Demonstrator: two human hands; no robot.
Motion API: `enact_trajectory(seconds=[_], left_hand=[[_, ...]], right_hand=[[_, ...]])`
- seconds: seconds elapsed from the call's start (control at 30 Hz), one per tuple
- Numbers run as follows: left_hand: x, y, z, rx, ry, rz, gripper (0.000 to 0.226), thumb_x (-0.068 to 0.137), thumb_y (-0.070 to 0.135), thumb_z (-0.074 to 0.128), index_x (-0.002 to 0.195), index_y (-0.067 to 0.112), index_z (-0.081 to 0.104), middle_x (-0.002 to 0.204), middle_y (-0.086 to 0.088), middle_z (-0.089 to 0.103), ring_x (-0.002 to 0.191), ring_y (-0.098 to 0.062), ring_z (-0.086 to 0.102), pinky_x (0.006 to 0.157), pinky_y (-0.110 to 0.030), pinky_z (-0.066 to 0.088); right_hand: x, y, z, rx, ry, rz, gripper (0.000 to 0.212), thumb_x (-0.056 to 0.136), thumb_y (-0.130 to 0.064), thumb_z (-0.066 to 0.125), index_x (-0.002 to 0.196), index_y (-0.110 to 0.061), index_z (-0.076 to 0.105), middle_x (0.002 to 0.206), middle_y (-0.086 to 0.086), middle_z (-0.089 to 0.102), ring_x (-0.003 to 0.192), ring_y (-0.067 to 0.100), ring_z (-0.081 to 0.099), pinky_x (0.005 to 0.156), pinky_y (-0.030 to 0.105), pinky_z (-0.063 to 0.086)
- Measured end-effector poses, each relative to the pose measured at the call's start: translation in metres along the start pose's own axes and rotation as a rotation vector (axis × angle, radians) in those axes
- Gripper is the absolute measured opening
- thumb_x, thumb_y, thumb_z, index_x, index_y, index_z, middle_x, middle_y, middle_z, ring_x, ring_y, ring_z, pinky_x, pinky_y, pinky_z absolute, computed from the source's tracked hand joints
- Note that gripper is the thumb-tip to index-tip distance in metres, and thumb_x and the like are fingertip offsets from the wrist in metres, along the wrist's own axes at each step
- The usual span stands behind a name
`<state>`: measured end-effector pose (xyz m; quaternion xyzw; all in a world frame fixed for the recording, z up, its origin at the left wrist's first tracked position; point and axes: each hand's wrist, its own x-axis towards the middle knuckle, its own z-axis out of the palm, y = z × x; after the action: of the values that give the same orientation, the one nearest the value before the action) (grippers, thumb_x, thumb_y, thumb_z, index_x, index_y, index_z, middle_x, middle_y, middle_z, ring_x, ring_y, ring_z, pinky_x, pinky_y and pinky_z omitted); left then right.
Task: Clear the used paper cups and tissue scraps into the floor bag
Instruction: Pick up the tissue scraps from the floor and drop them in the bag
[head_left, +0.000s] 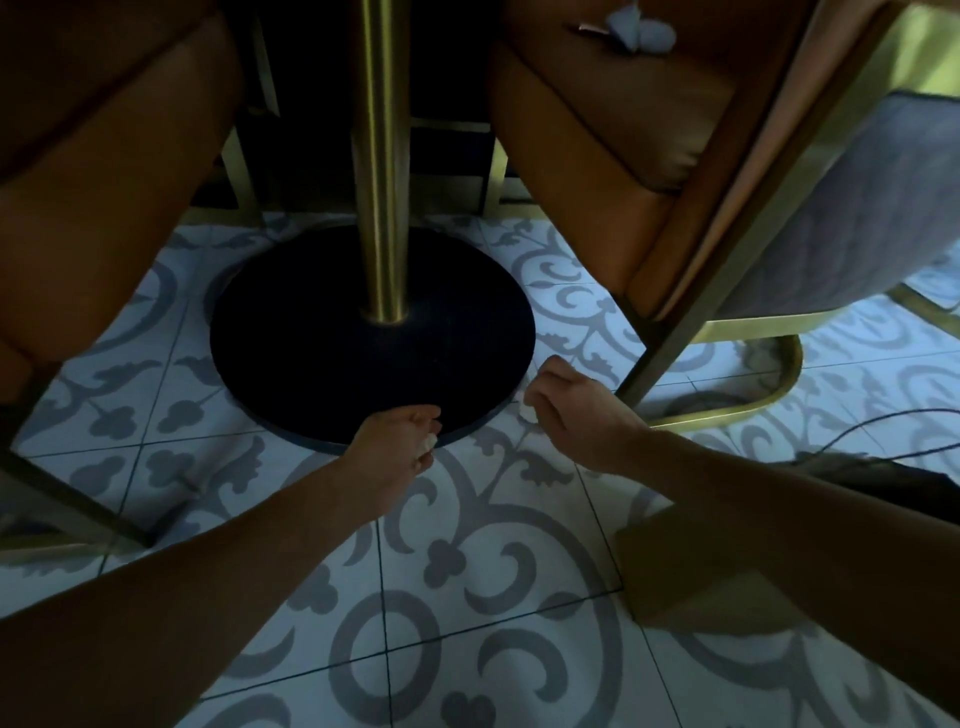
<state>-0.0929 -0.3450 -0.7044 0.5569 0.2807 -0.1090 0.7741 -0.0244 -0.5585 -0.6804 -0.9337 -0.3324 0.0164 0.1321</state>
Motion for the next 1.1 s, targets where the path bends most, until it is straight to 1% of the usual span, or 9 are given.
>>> enact_trajectory(seconds=[0.1,0.2,0.3,0.43,0.63,0.77,0.83,1.0,1.1], left_hand=[[-0.003,-0.002,0.015,0.069,-0.079,0.069,0.018,0.101,0.009,0.049,0.115,0.007,0.06,0.1,-0.004,0.063,0.084,-0.01,0.061,0.065,-0.019,0.05],[-0.011,-0.002,0.035,0.001,-0.155,0.079,0.011,0.098,0.006,0.054,0.101,0.004,0.064,0.093,-0.008,0.068,0.081,-0.011,0.066,0.057,-0.016,0.055],[-0.021,-0.001,0.052,0.014,-0.23,0.055,0.012,0.098,0.008,0.054,0.095,0.008,0.066,0.092,-0.01,0.069,0.067,-0.006,0.067,0.052,-0.015,0.053],[-0.03,-0.001,0.078,0.087,-0.316,0.117,0.018,0.101,0.012,0.049,0.099,0.008,0.066,0.088,-0.009,0.066,0.048,-0.003,0.051,0.044,-0.015,0.042],[-0.045,0.001,0.129,0.118,-0.485,0.127,0.023,0.1,0.015,0.051,0.095,0.013,0.073,0.093,-0.014,0.059,0.064,-0.011,0.049,0.06,-0.024,0.039],[-0.062,0.005,0.166,0.221,-0.6,0.119,0.029,0.097,0.007,0.048,0.101,0.013,0.076,0.107,-0.019,0.063,0.089,-0.026,0.054,0.074,-0.033,0.043],[-0.07,0.009,0.184,0.239,-0.646,0.151,0.039,0.095,-0.002,0.043,0.093,0.019,0.076,0.118,-0.014,0.066,0.098,-0.027,0.058,0.075,-0.032,0.048],[-0.084,0.017,0.217,0.417,-0.81,0.383,0.031,0.096,0.0,0.054,0.101,0.027,0.069,0.106,0.006,0.069,0.09,-0.01,0.071,0.074,-0.018,0.055],[-0.085,0.014,0.232,0.56,-0.781,0.555,0.03,0.091,0.01,0.067,0.119,0.021,0.067,0.117,0.001,0.07,0.093,-0.014,0.073,0.081,-0.03,0.059]], right_hand=[[-0.011,0.003,-0.015,-0.017,-0.028,0.093,0.021,0.09,-0.005,0.055,0.108,-0.013,0.064,0.118,0.005,0.046,0.093,0.022,0.055,0.086,0.03,0.046],[-0.023,0.009,-0.032,-0.03,0.008,0.158,0.031,0.081,0.004,0.06,0.106,-0.013,0.068,0.119,0.006,0.048,0.099,0.023,0.055,0.085,0.026,0.045],[-0.037,0.013,-0.051,-0.016,0.139,0.157,0.028,0.08,0.007,0.058,0.1,-0.008,0.071,0.115,0.01,0.056,0.098,0.027,0.06,0.086,0.03,0.049],[-0.057,0.019,-0.077,0.001,0.277,0.122,0.031,0.08,0.011,0.051,0.092,-0.004,0.075,0.106,0.012,0.064,0.093,0.028,0.064,0.083,0.026,0.048],[-0.086,0.027,-0.117,-0.001,0.412,0.176,0.029,0.082,0.009,0.053,0.089,-0.008,0.076,0.097,0.01,0.067,0.073,0.016,0.061,0.071,0.019,0.046],[-0.113,0.032,-0.142,-0.006,0.489,0.219,0.027,0.08,0.009,0.056,0.085,-0.009,0.076,0.09,0.007,0.07,0.073,0.016,0.062,0.071,0.027,0.052],[-0.126,0.034,-0.152,-0.012,0.507,0.271,0.026,0.075,0.007,0.058,0.082,-0.01,0.077,0.085,0.007,0.072,0.072,0.02,0.063,0.071,0.034,0.053],[-0.157,0.042,-0.185,0.069,0.543,0.445,0.028,0.07,-0.002,0.062,0.077,-0.025,0.075,0.079,0.001,0.073,0.068,0.016,0.064,0.069,0.032,0.054],[-0.176,0.047,-0.203,0.094,0.568,0.475,0.031,0.068,0.0,0.061,0.075,-0.027,0.074,0.074,0.002,0.072,0.067,0.023,0.067,0.064,0.033,0.053]])
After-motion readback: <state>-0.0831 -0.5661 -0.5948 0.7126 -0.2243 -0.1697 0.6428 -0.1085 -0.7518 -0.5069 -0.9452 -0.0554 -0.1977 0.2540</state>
